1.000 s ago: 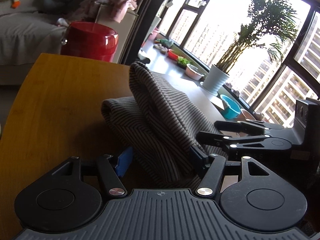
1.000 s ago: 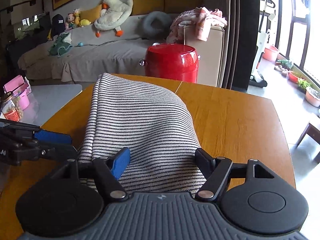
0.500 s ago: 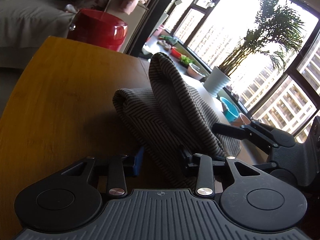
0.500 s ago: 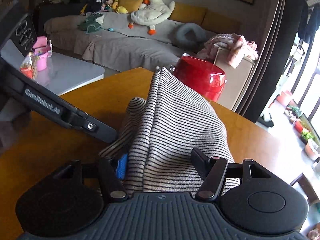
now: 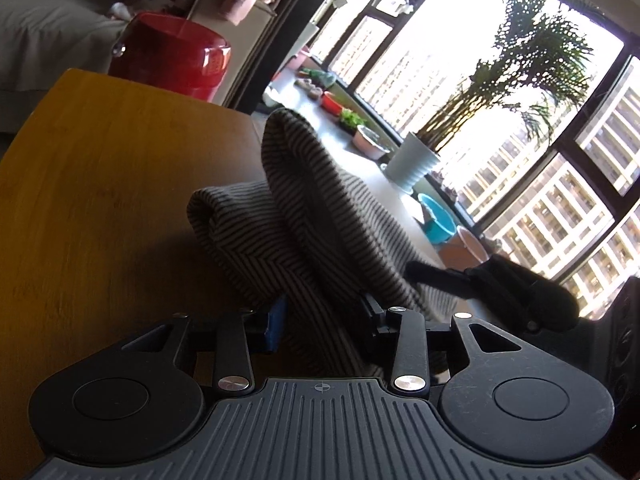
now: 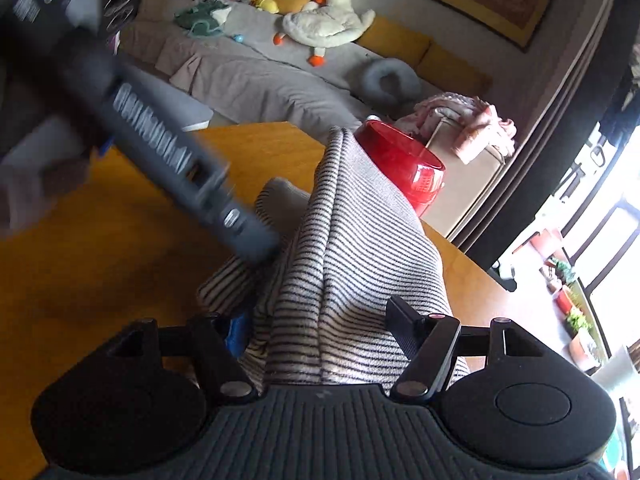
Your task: Fold clothes
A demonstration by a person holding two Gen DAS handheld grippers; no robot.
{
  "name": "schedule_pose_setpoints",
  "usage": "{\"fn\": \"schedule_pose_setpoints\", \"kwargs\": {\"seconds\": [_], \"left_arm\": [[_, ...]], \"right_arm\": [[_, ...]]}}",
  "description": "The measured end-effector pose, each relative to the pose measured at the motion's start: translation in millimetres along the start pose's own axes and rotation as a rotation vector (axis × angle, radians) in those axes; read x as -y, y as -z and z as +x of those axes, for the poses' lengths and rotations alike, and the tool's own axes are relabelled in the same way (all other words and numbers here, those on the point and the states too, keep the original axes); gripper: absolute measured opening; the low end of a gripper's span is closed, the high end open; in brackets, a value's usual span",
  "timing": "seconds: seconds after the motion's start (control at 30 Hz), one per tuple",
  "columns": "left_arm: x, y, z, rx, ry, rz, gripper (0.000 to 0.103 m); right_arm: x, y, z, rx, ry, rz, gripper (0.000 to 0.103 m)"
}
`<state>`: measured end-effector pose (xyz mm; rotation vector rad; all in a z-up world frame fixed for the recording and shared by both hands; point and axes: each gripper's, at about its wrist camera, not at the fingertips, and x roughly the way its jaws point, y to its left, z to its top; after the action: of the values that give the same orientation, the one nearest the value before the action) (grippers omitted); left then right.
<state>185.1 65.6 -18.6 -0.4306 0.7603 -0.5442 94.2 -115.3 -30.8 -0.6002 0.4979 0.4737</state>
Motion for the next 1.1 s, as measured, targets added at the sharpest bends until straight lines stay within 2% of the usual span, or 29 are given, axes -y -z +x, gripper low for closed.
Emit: {"fn": "schedule_pose_setpoints", "kwargs": {"seconds": [0.1,0.17,0.3,0.33,0.43,0.57,0.63,0.73,0.83,1.1], "left_arm": [[5.6,-0.7,7.5,-0.010,-0.016,0.035,0.043],[4.3,3.2,11.9,-0.029,-0.035,0.038,0.043],[-4.2,10.0,13.6,-0.047,-0.031,0.001,0.043],[-5.5,11.3,14.5,-0.052,-0.022,-0.009,0.043],[-3.8,13.3,20.3,-0.070,0.008,-0.006,0.042],[-2.4,13.9,29.8,-0.091,0.033,-0.006,0.041],[-3.6,14.0,32.9,-0.094,0.039,-0.014,0.041],[-7.9,13.4,35.1,-0.091,0.056,-0.033,0.041],[-11.5,15.3,34.7,-0.091,0.054,-0.030,0.035],[-14.2,20.8,34.2,-0.077,0.073,-0.051,0.034]], "right_arm": [[4.5,1.8,1.8,0.003,-0.016,0.043,0.069],[14.5,1.0,1.2,0.006,-0.036,0.093,0.060],[41.3,2.8,-0.5,0.010,-0.033,0.200,0.025],[49.0,3.3,-0.4,0.009,-0.034,0.237,0.022],[77.0,3.1,-2.4,0.015,-0.114,0.398,0.019],[101.8,-5.8,-15.7,0.081,-0.219,0.523,0.018],[104.8,-8.8,-18.1,0.090,-0.270,0.541,0.018],[95.1,-4.2,-6.5,0.048,-0.312,0.524,0.018],[85.5,4.2,5.1,0.022,-0.357,0.551,0.019],[93.6,-9.6,8.8,0.086,-0.453,0.632,0.019]]}}
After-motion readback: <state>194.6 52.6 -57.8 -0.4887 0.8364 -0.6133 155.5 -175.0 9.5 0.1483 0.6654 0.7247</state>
